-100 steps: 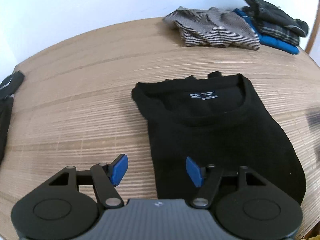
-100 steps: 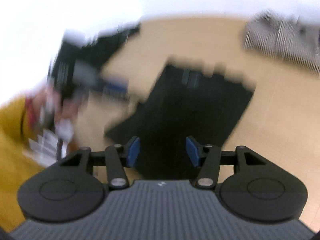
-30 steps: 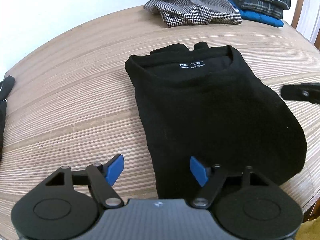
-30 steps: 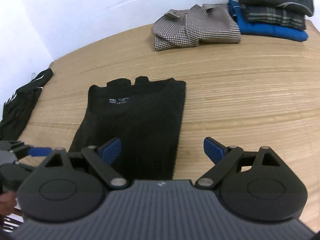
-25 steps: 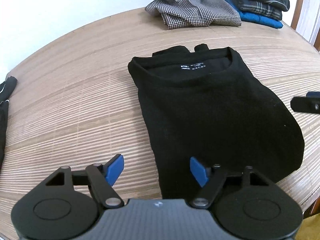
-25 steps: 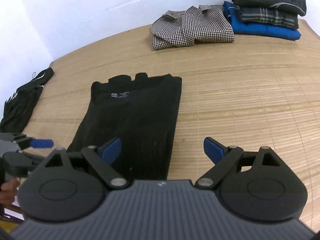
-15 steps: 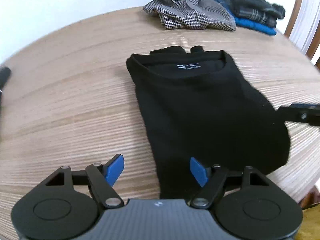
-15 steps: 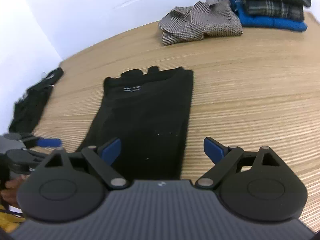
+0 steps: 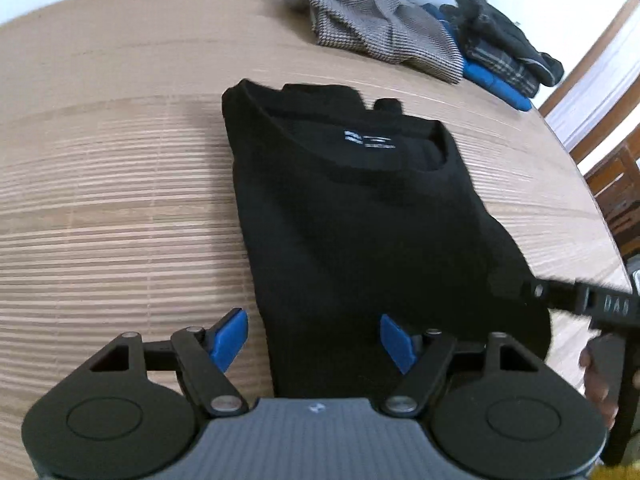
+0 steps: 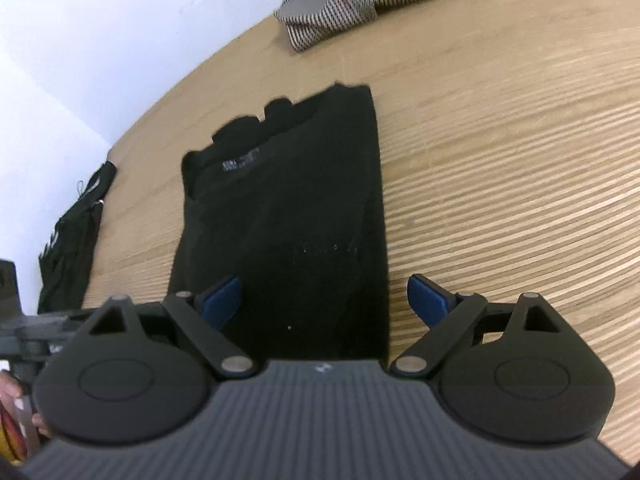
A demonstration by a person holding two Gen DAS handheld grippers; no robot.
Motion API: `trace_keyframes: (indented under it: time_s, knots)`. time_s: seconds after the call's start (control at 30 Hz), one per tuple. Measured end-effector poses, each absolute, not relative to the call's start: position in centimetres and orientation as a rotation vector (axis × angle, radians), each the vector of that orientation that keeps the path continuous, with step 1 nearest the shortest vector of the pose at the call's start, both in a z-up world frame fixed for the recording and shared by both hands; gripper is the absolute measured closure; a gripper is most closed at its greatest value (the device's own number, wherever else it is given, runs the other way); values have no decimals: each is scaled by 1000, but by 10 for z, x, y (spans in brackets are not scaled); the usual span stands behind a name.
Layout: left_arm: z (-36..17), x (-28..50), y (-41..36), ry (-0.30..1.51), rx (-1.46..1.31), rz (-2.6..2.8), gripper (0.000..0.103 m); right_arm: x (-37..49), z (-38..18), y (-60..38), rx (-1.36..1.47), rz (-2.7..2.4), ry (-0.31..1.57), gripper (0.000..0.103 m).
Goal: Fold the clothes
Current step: 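Grasp the folded black top with both grippers and lift it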
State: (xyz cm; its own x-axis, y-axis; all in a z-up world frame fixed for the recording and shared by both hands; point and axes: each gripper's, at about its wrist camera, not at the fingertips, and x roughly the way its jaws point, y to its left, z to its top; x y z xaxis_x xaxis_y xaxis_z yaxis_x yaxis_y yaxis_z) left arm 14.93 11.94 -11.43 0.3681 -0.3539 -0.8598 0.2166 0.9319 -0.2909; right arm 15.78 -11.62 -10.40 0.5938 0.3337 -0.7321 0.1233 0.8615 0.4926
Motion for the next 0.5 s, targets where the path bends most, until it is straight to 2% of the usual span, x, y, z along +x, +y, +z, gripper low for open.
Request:
trace_keyframes:
  time_s: [0.27,0.33,0.37,0.4,0.5]
  knots:
    - [-123,160,115,1092,-130,-437,22,162,-112,-101,518,135,859,9]
    - [-123,160,111,1065,-121,-480,38,164,-113,-95,492,149,855,9]
    - [-123,159,110,1049,-119,-503,45,165,-113,-91,469,162,851,14]
    - [-123,158,108,1033,-117,-526,53,165,-112,-87,453,178,843,28]
    - [-116,154,103,996,-108,-565,69,166,-110,-87,468,198,827,49]
